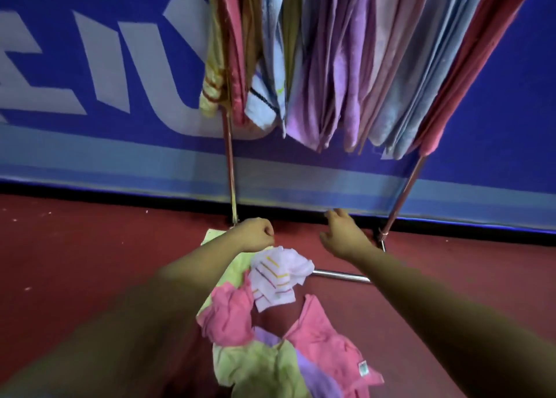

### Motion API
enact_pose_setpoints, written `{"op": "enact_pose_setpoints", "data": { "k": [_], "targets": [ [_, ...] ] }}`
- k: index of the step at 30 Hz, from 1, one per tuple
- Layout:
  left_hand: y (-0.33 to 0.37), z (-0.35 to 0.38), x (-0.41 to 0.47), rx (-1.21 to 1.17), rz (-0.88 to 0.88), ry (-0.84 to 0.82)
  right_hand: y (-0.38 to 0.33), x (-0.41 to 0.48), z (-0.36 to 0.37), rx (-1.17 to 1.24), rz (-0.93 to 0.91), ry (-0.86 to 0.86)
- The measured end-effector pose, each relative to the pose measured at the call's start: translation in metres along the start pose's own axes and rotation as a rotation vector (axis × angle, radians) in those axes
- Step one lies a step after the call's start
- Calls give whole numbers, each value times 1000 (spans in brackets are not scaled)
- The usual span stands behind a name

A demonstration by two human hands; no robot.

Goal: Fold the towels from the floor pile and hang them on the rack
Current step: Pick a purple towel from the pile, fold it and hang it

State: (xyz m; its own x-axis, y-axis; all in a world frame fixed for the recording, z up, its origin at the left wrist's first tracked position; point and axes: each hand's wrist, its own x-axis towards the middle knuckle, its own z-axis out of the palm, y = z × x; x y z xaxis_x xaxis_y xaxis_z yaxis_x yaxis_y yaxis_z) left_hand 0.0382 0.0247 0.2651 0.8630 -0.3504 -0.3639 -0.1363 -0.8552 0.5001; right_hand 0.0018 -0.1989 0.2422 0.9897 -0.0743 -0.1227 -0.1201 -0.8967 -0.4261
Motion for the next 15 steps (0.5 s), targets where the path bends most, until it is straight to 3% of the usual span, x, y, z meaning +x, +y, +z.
{"op": "enact_pose_setpoints", "data": {
  "k": [10,15],
  "targets": [
    [-95,133,36,152,-189,-321,51,-36,148,34,102,-292],
    [-155,143,48,242,-251,-342,56,-32,219,75,131,-420]
  ]
}}
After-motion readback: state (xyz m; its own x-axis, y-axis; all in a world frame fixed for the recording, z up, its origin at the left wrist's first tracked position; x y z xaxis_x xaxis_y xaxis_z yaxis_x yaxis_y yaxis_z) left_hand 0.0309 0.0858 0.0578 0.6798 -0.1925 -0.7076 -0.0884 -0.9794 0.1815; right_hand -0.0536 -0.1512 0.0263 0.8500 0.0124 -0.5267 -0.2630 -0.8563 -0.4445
